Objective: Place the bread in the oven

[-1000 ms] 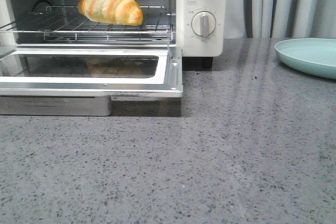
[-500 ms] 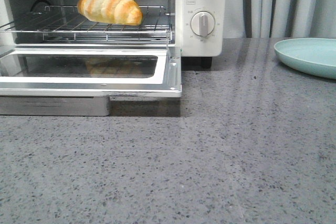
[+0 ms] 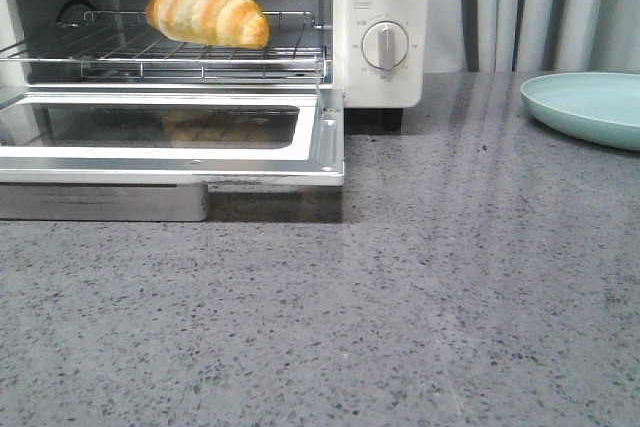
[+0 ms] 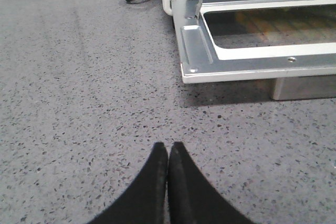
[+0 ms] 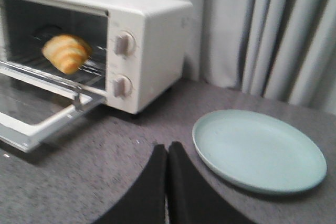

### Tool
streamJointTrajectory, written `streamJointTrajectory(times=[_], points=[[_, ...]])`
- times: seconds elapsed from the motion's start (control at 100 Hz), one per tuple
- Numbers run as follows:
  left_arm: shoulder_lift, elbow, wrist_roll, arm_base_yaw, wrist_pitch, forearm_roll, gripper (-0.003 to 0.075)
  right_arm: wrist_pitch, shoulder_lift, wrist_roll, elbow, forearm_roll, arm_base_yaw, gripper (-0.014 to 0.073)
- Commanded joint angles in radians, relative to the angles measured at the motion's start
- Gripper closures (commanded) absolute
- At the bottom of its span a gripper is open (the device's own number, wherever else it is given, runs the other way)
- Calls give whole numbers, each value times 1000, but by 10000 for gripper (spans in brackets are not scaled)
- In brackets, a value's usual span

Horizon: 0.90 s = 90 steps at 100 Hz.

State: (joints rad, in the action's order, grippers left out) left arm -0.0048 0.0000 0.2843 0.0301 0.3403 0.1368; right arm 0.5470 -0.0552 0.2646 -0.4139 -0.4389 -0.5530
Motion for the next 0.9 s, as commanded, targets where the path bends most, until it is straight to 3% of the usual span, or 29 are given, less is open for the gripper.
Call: streamJointTrajectory(times=[0.0,0.09,0.16,0.24,0.28,0.33,0.48,0.89], points=[[-29,24,-12,-4,-52,2,741,-147,-12,-11,58,20,116,655],[-29,24,-12,-4,-52,2,741,-368,-12,-68,191,152,266,655],[-29,24,-12,-4,-52,2,741,-536,-12,-205,306,314,359,655],[-29,24,-12,-4,-52,2,741,-651,-12,-265,408,355,418,660],[-29,24,-12,-4,-52,2,741,-639,-12,-265,439,355,430,669],[-29,24,-12,-4,-52,2,741,-493,-12,-265,434,355,435,670],[-29,24,-12,-4,-52,2,741,-259,44,-265,436,355,435,670],[-29,24,-12,-4,-54,4,741,-245,85,-265,436,344,437,670]])
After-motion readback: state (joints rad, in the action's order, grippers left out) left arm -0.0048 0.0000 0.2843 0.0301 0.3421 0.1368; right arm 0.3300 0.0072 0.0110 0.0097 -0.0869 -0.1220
